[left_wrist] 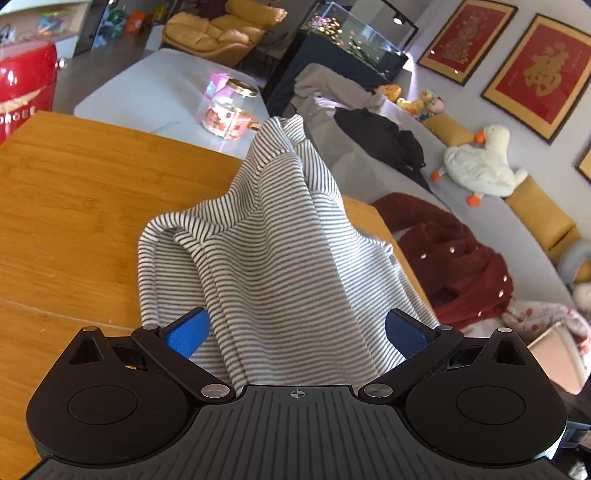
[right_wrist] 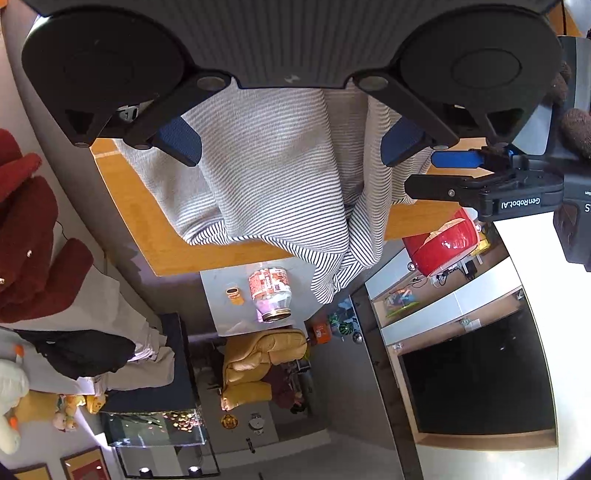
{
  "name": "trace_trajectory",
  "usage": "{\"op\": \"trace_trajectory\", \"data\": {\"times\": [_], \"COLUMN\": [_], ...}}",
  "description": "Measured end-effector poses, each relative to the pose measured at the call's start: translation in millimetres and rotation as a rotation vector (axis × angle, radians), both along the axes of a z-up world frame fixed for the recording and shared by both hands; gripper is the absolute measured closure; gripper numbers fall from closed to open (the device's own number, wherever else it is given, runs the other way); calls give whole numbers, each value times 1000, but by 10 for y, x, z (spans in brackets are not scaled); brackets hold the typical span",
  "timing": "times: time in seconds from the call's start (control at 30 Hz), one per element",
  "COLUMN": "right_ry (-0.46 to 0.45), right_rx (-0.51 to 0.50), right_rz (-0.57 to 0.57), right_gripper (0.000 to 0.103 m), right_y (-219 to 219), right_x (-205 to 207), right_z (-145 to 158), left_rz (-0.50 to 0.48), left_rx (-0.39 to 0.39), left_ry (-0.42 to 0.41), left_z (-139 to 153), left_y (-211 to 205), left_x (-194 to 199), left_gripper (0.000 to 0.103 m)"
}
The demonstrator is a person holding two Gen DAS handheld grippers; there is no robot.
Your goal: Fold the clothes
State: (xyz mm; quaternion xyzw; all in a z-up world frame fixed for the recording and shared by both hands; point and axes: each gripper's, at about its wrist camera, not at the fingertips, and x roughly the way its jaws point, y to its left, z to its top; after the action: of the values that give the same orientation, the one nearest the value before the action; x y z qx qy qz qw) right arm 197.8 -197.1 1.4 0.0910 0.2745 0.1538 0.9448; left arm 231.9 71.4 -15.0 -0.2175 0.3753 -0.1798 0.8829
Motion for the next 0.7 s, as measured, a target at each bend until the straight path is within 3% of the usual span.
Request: {"op": "trace_trajectory", "data": {"times": [0.13,0.23,0.3,0.5,0.63,0.7], "right_ry": [111,233,203,224,253,198], "right_rx": [105,273,320,202,135,87], "right_rz": [14,36,26,164,252,260], "right_gripper": [0,0,0,0,0,9], "right_y": [3,-28,-43,54,122,168], "right_x": [556,817,803,606,255,76], "right_z": [-170,-411,-485,-453,-316,-188], "left_rz": [13,-4,-23,-77,-111,-137], "left_rx": [-85,-82,-68,-40,-25,-28], "left_ry": [88,60,47,32,49,62], "left_z": [-240,-278,-287,-264,-232,-228], "left_y": [39,22,13,17,56,101], "left_x": [348,387,373,263,-11,-182], "left_gripper": [0,0,0,0,0,0]}}
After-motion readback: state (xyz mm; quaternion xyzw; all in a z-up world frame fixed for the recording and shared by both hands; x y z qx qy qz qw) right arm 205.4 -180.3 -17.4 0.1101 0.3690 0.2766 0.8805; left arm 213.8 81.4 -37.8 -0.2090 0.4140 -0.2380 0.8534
